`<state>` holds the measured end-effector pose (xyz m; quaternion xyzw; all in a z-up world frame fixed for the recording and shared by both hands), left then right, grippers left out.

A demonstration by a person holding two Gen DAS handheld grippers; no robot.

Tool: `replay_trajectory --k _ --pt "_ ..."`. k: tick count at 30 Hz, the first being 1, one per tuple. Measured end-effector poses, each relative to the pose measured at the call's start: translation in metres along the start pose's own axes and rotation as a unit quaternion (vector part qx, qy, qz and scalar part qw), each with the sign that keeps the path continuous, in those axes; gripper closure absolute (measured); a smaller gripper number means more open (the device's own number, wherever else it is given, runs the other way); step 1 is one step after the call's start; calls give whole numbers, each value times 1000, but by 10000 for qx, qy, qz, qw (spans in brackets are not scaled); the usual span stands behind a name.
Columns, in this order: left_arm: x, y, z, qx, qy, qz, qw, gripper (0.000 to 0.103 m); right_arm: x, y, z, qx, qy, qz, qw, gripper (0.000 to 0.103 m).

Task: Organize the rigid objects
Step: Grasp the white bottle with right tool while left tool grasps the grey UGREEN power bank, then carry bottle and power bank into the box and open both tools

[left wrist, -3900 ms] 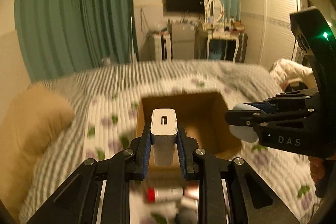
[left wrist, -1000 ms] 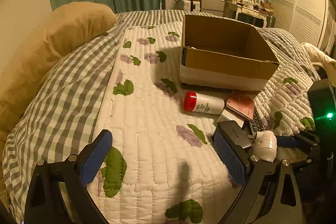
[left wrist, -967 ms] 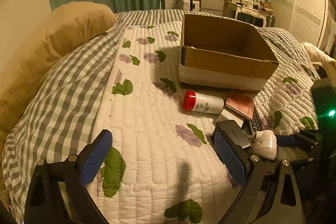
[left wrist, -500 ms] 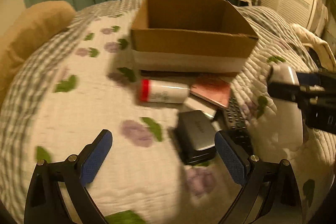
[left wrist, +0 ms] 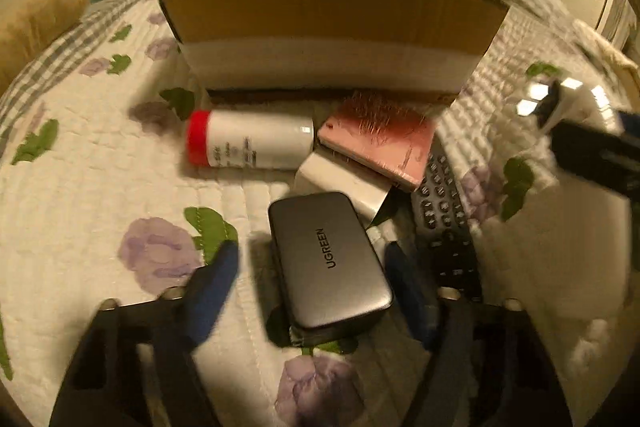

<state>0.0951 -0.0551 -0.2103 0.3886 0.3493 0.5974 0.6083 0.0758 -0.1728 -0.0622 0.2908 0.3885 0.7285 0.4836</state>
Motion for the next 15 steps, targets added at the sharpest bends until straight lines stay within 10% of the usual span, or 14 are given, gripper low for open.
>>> replay_trajectory --k 6,15 --pt "-1 10 -2 -28 37 -319 9995 59 0 3 2 -45 -8 2 10000 47" --pt "10 57 7 -490 -1 -492 9976 61 3 18 16 -233 74 -83 9997 47"
Point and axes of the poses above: each gripper's, at about its wrist camera, not at the fingertips, and y roughly against the way its jaws point, x to its left, z to its top, the point moved 7 cm from there along -y, roughly the way its jaws point
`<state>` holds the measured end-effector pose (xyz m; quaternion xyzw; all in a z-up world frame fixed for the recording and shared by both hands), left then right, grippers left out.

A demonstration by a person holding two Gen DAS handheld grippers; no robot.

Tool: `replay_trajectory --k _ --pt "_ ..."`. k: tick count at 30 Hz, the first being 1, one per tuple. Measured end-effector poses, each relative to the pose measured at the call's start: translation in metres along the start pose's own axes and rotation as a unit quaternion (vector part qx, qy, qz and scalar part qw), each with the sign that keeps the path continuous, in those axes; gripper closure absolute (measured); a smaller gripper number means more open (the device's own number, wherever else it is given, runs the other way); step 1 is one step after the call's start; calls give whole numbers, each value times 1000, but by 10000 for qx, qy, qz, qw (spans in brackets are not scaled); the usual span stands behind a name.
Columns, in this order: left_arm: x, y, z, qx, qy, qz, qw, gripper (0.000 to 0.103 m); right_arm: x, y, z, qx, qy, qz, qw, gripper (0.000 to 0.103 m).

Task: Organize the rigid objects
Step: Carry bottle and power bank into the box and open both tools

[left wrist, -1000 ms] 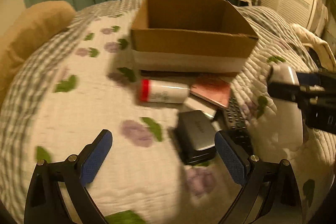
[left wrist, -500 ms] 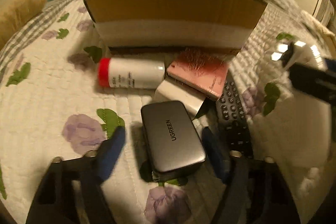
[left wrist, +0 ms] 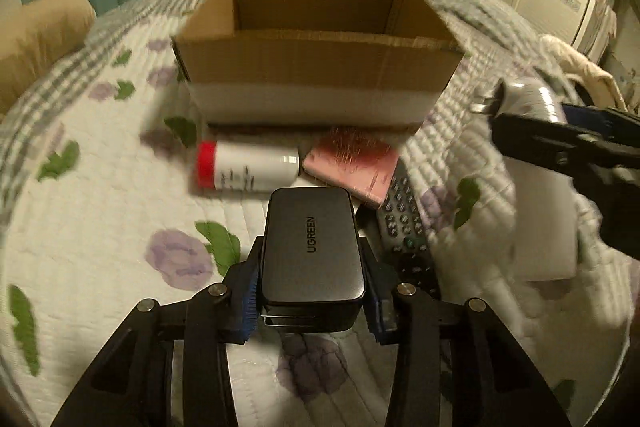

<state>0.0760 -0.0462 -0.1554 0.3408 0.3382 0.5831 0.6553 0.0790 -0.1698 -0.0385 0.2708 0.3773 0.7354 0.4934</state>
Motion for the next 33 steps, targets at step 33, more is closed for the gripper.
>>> replay_trajectory --k 33 --pt "26 -31 239 -1437 -400 80 9888 61 -43 -57 220 -716 92 -309 9969 47"
Point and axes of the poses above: each gripper's, at about its wrist camera, not at the fingertips, and y roughly against the way its jaws point, x to its left, z to its top, the point moved 7 cm from there along -y, roughly the way its jaws point
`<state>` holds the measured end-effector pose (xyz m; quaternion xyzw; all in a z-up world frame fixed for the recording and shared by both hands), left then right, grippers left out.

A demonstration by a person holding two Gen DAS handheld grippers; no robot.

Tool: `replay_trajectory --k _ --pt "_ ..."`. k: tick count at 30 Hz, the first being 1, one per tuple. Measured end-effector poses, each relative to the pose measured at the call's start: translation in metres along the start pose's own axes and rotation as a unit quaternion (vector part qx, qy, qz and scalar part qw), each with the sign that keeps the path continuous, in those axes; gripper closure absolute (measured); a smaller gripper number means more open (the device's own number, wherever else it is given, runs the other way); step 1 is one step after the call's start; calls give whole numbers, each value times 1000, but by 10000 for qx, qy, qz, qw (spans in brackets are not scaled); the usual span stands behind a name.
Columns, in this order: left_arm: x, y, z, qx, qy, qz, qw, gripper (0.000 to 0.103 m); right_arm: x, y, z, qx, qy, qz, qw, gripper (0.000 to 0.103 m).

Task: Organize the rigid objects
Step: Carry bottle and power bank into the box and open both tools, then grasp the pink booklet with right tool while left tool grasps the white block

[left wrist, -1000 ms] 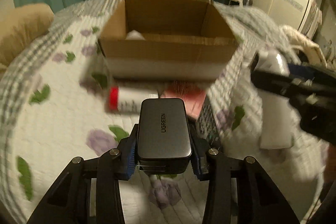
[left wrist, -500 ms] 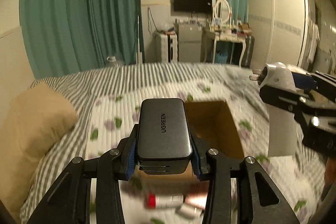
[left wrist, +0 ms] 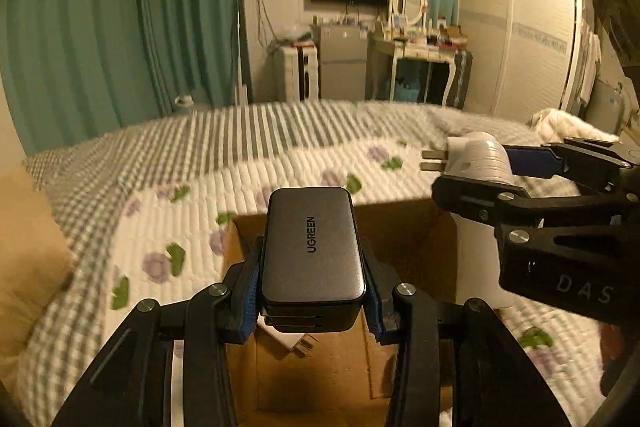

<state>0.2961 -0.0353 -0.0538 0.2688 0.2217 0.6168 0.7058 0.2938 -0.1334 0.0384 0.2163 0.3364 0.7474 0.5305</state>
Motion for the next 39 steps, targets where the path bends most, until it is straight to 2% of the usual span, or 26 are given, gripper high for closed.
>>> replay_trajectory --k 6,9,11,15,21,22,24,27,29,32,33,36,38,39 --pt "-6 -43 -30 380 -381 152 9984 61 -15 -46 -32 538 -199 -41 9983 47" --pt "-13 -47 -41 447 -265 -76 9986 61 -17 -58 -43 683 -192 -108 9974 47" --pt "-15 -51 -48 594 -154 -71 9981 61 -19 -64 -50 762 -224 -175 9967 47" --pt "-20 -52 -51 673 -217 -6 9975 61 -17 -67 -54 820 -143 -270 9962 47" --pt "-17 -48 -49 705 -40 14 9975 60 -14 -61 -51 729 -146 -258 9969 47" --pt "-16 -43 -46 673 -54 21 9977 60 -16 -56 -47 649 -162 -268 9974 47" --pt "-16 -27 -35 435 -121 46 9990 60 -19 -42 -39 487 -181 -293 9982 40" --pt "-16 1 -14 215 -192 -15 9996 58 -22 -18 -24 260 -203 -277 9991 38" --pt "-14 21 -2 70 -218 -2 9997 53 -25 6 -13 84 -164 -402 9990 38" --pt "-10 59 13 -244 -284 101 9992 39 -26 47 -1 -214 -98 -439 9988 34" --pt "-9 72 14 -302 -267 165 9991 34 -26 59 1 -299 -81 -493 9983 34" --pt "-10 104 10 -340 -301 146 9989 34 -23 100 1 -544 89 -900 9944 34" --pt "-10 123 2 -392 -341 268 9983 33 -13 121 -6 -616 215 -779 9948 33" --pt "-10 130 -3 -394 -342 285 9982 28 -9 130 -11 -625 253 -730 9950 31"
Point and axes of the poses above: each gripper's, at about its wrist camera, not at the fingertips, and y roughly against the way its jaws point, x to its left, z to its top, the point moved 7 cm from there along -y, roughly the way its jaws point
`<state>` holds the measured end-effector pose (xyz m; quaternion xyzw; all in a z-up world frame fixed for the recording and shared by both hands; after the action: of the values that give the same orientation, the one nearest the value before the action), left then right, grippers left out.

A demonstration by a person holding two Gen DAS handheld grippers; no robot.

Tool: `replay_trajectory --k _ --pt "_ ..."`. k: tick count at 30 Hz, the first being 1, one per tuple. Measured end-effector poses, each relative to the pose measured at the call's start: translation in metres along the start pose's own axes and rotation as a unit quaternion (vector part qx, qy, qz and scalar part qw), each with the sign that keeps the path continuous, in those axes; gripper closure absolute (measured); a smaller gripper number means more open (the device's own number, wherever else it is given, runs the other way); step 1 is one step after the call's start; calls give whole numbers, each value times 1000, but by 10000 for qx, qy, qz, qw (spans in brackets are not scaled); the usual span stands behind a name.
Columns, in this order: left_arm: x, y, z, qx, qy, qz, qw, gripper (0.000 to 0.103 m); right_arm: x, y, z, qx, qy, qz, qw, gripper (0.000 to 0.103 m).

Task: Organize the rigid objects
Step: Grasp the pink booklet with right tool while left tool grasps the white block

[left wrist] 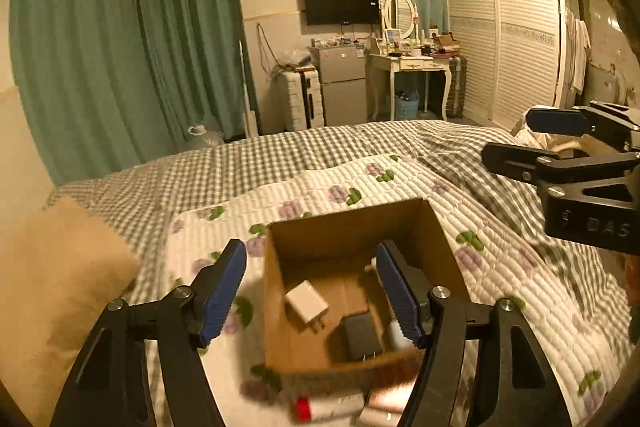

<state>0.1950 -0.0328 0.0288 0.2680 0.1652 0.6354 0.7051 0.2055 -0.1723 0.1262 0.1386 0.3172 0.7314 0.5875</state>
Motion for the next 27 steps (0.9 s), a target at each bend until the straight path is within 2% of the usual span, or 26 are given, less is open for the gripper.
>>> replay_trajectory --k 1,5,6,12,15,18,22,27 --pt "1 9 -7 41 20 10 10000 24 5 11 -6 -13 49 52 10000 30" --pt "3 31 -36 20 198 -10 9998 22 20 38 -34 -35 113 339 9994 27" --pt "3 34 -45 23 218 -31 9998 19 23 42 -43 -18 115 416 9991 27" --pt "-5 21 -112 458 487 -117 9977 14 56 49 -104 106 347 668 9971 26" --pt "-12 0 -144 843 547 -132 9948 14 71 38 -132 173 417 830 9955 23" --pt "-11 -14 -164 967 568 -71 9937 14 84 15 -159 361 565 826 9943 23" --pt "-2 -28 -188 1099 697 284 9911 14 97 -23 -193 800 786 848 9901 23" --pt "6 -40 -205 1357 877 395 9861 14 110 -51 -214 1400 989 1074 9793 23"
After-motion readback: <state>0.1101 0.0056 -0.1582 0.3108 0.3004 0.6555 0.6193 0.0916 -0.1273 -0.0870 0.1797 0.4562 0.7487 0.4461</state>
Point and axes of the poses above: each gripper's, at about its wrist camera, not at the fingertips, and y roughly against the way its jaws point, x to its left, z to its top, the point moved 7 cm from there along -y, roughly the way its jaws point
